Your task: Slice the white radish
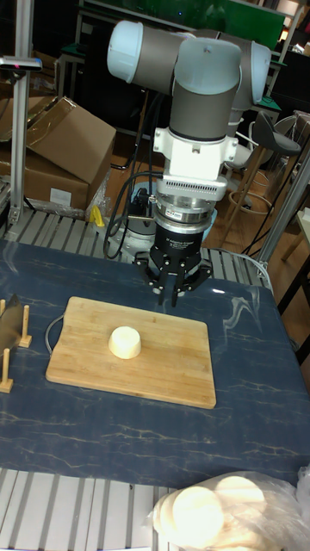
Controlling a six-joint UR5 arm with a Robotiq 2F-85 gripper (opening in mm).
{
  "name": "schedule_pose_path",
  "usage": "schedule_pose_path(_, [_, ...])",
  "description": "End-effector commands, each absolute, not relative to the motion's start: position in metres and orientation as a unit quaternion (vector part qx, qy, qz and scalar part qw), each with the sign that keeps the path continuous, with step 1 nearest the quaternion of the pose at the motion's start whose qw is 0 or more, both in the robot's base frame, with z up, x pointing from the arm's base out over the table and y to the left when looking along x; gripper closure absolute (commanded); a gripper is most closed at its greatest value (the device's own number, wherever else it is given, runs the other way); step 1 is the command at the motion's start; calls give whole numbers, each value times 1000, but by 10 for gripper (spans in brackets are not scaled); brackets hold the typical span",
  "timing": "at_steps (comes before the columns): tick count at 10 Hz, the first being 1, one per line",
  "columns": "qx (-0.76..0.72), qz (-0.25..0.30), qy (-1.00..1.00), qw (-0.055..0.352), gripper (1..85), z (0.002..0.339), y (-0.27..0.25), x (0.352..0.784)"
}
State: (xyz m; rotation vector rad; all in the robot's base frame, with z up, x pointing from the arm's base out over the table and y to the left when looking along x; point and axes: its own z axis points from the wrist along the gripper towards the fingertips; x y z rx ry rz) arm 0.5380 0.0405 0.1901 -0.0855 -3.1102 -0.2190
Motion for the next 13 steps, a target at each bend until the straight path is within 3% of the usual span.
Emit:
schedule_pose_path(1, [-25,-82,-996,11,847,190,44,535])
schedule_pose_path(7, [21,-72,-997,29,847,186,21,514])
schedule_pose_path(13, [20,-81,-996,20,847,185,25,517])
